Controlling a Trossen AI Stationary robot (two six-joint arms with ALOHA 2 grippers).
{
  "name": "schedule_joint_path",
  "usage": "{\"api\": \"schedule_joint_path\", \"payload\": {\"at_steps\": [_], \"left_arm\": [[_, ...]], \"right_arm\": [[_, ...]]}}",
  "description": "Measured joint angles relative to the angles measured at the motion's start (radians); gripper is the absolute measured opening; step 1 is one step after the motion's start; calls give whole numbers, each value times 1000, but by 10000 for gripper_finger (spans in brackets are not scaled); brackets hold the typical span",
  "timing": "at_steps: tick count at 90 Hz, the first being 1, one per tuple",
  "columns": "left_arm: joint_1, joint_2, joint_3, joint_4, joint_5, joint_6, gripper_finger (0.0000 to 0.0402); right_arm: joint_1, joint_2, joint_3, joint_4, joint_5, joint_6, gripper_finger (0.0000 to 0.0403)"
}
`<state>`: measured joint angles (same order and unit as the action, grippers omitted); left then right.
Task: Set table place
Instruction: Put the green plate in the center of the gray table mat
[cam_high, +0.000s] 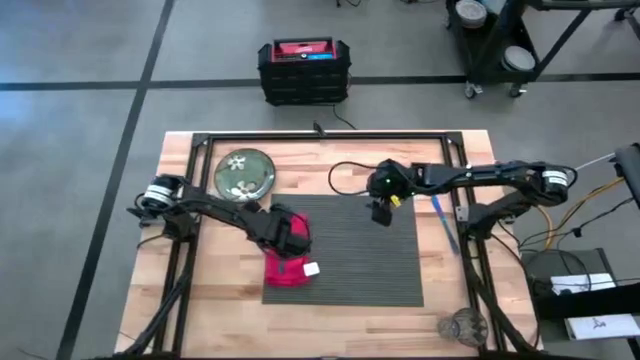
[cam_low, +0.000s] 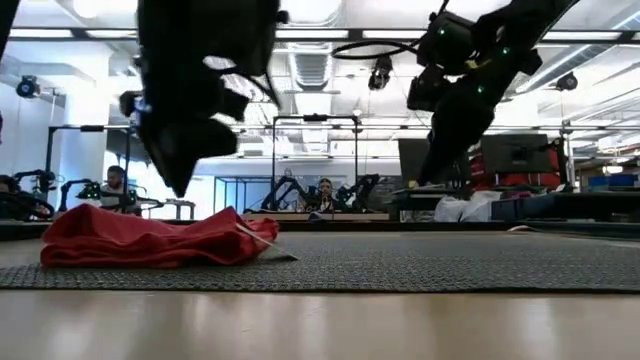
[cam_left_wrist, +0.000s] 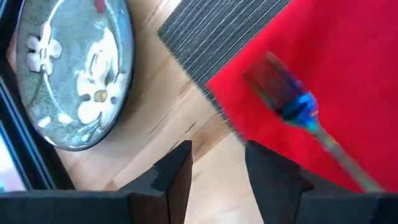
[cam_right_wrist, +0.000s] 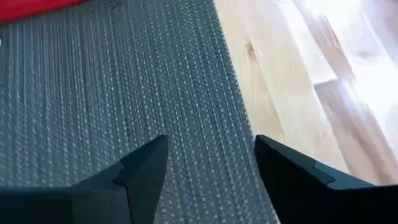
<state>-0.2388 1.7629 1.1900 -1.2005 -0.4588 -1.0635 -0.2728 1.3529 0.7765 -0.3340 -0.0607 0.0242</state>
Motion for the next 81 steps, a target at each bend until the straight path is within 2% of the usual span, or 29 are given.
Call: {"api": "schedule_joint_path", "payload": {"at_steps": [18, 32, 49, 62, 81], "left_arm": [[13, -188, -114, 24, -14, 140, 158], [112, -392, -187, 30, -19, 321, 197], [215, -565, -328, 97, -19, 553, 234], [243, -619, -440, 224, 36, 710, 235], [268, -553, -402, 241, 53, 730, 216]], "right_arm": [[33, 50, 0, 147, -28, 129, 281], [71, 117, 0, 307, -26, 203, 299], [110, 216, 1, 451, -26, 311, 303], [129, 267, 1, 473, -26, 335, 292], [132, 291, 1, 545, -23, 386, 277]]}}
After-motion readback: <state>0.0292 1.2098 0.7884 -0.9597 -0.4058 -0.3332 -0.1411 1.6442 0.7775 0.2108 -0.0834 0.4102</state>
